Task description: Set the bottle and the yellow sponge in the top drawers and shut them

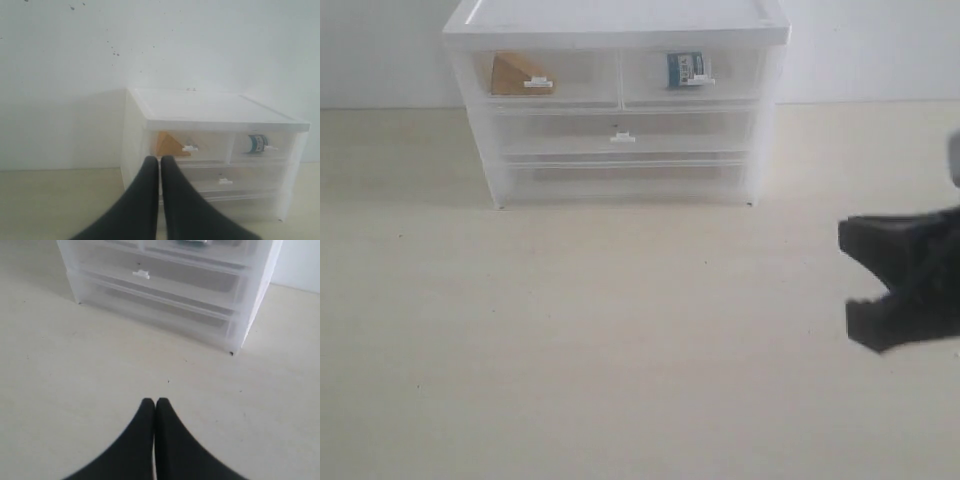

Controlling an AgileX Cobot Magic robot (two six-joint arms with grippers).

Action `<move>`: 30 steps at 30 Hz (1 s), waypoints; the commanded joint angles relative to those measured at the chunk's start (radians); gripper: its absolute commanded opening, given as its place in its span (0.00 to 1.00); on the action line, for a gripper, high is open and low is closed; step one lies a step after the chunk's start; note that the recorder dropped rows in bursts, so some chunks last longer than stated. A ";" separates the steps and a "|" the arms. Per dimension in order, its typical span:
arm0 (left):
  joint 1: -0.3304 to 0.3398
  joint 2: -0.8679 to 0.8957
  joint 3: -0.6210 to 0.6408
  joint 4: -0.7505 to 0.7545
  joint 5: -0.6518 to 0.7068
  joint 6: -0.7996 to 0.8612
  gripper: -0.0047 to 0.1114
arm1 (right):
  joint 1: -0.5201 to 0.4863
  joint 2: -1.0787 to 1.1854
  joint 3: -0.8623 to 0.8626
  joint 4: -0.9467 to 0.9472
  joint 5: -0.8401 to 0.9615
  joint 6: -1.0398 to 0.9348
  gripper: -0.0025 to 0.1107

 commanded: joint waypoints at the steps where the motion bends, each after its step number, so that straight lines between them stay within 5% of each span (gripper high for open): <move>1: 0.004 -0.004 0.002 0.000 0.003 0.002 0.07 | 0.004 -0.178 0.171 0.587 -0.033 -0.542 0.02; 10: 0.004 -0.004 0.002 0.000 0.001 0.002 0.07 | 0.002 -0.374 0.242 0.589 0.041 -0.484 0.02; 15: 0.004 -0.004 0.002 0.000 0.003 0.002 0.07 | -0.152 -0.529 0.300 0.589 -0.031 -0.474 0.02; 20: 0.004 -0.004 0.002 0.000 0.003 0.002 0.07 | -0.304 -0.669 0.300 0.589 0.097 -0.460 0.02; 30: 0.004 -0.004 0.002 0.000 0.003 0.002 0.07 | -0.342 -0.792 0.300 0.589 0.201 -0.433 0.02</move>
